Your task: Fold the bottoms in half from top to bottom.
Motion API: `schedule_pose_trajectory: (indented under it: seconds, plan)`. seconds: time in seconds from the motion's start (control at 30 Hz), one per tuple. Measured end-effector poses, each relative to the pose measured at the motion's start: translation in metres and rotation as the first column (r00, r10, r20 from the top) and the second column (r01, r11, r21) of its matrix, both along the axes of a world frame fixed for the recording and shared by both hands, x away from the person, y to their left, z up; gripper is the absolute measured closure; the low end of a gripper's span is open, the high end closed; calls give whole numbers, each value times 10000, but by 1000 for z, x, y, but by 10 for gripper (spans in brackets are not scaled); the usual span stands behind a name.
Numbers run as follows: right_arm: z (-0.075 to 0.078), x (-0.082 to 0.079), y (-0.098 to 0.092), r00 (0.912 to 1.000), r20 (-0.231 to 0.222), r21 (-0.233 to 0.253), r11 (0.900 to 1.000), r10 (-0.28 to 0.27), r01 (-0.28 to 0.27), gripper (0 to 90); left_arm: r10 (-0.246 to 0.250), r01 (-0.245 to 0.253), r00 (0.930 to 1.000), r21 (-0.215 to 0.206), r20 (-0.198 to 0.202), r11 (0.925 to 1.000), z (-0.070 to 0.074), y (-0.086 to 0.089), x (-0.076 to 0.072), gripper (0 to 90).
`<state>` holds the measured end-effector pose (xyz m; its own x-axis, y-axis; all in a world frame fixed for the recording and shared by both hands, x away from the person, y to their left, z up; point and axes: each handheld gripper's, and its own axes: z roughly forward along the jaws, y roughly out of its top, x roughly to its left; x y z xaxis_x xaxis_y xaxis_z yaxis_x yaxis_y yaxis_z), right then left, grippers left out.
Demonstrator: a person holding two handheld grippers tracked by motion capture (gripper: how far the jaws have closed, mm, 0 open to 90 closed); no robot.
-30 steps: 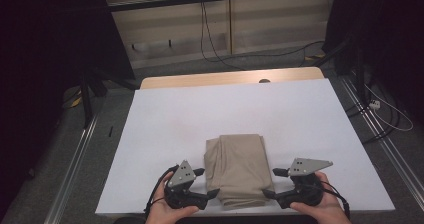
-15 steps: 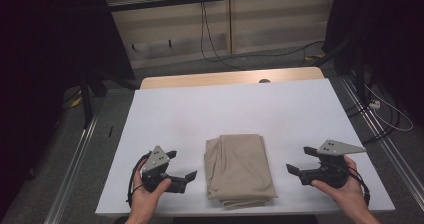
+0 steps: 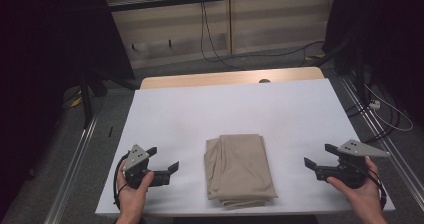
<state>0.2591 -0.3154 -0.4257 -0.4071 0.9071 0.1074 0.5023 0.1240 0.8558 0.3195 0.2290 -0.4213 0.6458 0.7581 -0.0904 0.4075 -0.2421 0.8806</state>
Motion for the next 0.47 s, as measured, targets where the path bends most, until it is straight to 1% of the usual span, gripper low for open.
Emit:
schedule_pose_trajectory:
  seconds: [0.03,0.07,0.1,0.17,0.27,0.3,0.37,0.43,0.47]
  plan:
    - [0,0,-1,10000,-51,48,10000,-36,36,116,28,-28,10000,-37,-9,10000,0,1,1,44]
    - [-1,1,0,9999,-83,23,10000,-82,82,117,42,-42,9999,4,104,10000,0,1,2,45]
    - [-1,1,0,9999,-86,-48,10000,-69,69,116,126,-126,9999,20,86,9999,0,1,3,45]
    - [-2,1,1,9999,-109,35,10000,27,-27,118,246,-247,9997,70,71,9997,0,2,3,51]
    - [-2,3,2,10000,-60,111,9999,45,-45,118,120,-121,9999,76,90,9999,0,2,2,51]
    - [-2,4,2,10000,-89,108,9999,35,-34,117,123,-124,9998,56,176,9999,1,2,1,51]
    - [-2,5,2,10000,-78,211,9998,57,-55,115,62,-63,9999,72,141,10000,1,2,1,51]
    - [-2,5,2,10000,-89,192,9998,21,-20,113,127,-128,9998,62,168,9999,1,2,1,51]
    - [-2,5,2,9999,-96,236,9997,43,-40,111,127,-129,9998,125,132,9998,1,1,1,51]
